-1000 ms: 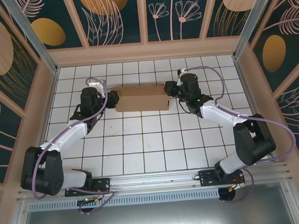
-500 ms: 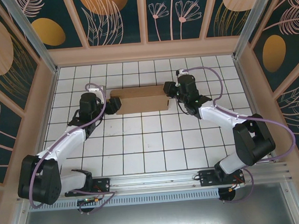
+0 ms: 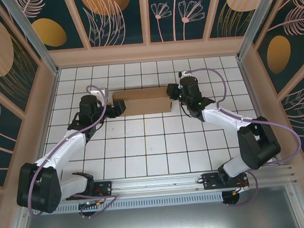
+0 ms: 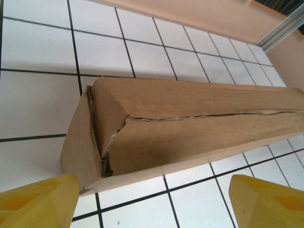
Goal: Fold the paper box
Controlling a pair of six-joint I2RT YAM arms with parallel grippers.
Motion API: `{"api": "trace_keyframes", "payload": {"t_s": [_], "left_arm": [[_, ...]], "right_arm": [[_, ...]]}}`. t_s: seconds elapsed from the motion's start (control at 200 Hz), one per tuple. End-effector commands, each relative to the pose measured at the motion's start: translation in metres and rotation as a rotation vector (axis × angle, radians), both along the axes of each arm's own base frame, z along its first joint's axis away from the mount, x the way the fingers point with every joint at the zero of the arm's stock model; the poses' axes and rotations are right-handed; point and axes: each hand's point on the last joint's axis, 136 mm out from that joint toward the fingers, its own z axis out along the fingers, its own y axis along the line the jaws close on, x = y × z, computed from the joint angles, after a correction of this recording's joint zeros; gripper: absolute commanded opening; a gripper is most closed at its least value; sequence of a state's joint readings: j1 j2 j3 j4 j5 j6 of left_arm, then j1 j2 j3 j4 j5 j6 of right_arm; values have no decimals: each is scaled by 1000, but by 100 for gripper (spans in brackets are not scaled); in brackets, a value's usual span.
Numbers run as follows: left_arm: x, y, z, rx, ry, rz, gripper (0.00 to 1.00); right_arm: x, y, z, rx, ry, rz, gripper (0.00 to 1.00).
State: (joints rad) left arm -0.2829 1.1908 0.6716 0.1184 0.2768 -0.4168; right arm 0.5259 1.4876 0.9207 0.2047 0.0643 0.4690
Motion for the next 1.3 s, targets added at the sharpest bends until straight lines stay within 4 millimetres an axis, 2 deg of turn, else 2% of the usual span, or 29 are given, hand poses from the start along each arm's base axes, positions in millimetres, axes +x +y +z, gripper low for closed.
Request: {"api": "trace_keyframes", "payload": {"t_s": [0.0, 0.05, 0.1, 0.39, 0.465, 0.566, 0.751, 0.801, 1.026, 1.176, 1.296], "left_arm": [[-6, 2, 10, 0, -22, 2, 85], [-7, 3, 15, -3, -32, 12, 89], [-8, 3, 21, -9, -43, 11, 98], [-6, 14, 51, 29, -81, 61, 99], [0, 32, 52, 33, -79, 183, 99], [1, 46, 52, 53, -67, 266, 99], [-7, 45, 98, -64, -195, 270, 99], [-4, 48, 103, -75, -187, 295, 99], [16, 62, 84, -74, -30, 439, 99], [29, 48, 71, -130, 50, 414, 99], [35, 39, 71, -177, 48, 386, 98]], "right_arm": [[-9, -10, -19, -86, 56, -22, 25], [-9, -10, -19, -86, 55, -23, 25], [-9, -10, -20, -86, 56, -22, 25], [-10, -9, -23, -89, 60, -25, 26], [-9, -9, -23, -89, 62, -27, 26], [-9, -9, -25, -94, 66, -29, 26], [-10, -11, -26, -97, 67, -32, 26], [-10, -11, -26, -98, 67, -32, 26], [-12, -13, -29, -104, 70, -36, 26], [-11, -12, -29, -105, 72, -35, 26], [-11, -12, -28, -106, 71, -35, 26]]}}
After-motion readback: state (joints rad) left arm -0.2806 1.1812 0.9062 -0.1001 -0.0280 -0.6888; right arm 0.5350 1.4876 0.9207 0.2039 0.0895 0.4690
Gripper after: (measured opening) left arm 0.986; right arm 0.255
